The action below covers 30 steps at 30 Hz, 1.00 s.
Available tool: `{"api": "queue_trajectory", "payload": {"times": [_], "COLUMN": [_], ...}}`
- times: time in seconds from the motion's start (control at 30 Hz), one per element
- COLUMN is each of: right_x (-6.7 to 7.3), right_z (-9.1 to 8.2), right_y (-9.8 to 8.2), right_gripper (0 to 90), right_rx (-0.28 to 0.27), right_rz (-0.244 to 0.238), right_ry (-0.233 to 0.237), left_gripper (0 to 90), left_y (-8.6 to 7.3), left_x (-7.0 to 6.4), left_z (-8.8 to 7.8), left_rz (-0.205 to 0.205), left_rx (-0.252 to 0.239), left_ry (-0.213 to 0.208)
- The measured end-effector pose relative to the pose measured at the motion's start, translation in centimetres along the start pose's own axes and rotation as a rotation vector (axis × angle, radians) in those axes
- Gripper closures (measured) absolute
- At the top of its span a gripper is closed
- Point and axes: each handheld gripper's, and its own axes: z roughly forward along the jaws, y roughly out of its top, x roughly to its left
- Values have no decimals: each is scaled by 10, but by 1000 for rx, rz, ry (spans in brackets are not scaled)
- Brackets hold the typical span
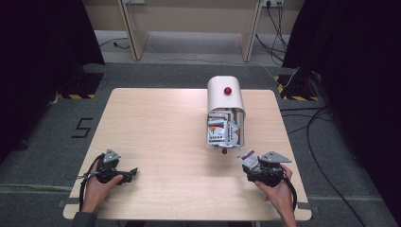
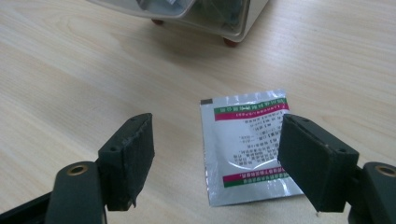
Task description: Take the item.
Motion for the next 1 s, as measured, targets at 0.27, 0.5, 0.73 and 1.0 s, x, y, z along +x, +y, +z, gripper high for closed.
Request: {"api": "queue_trajectory", "payload": {"times": [0.27,0.5,0.73,1.0], "right_x": [5,6,5,4], "right_z": [-8,-12,-14,-17], "right_y": [-9,-14,-19,-25], "right_gripper": [264,255,236,173], "right_rx": [-2,-3,-3,-6], "right_rz": [-1,-7,-4,26], "right_ry": [14,11,11,-8], "left_gripper": [0,0,0,0], "left_y": [0,0,0,0], "left_x": [0,0,0,0], "left_z": [0,0,0,0], "left_rz": [0,0,0,0], "left_rx": [0,0,0,0], "left_ry": [0,0,0,0]}}
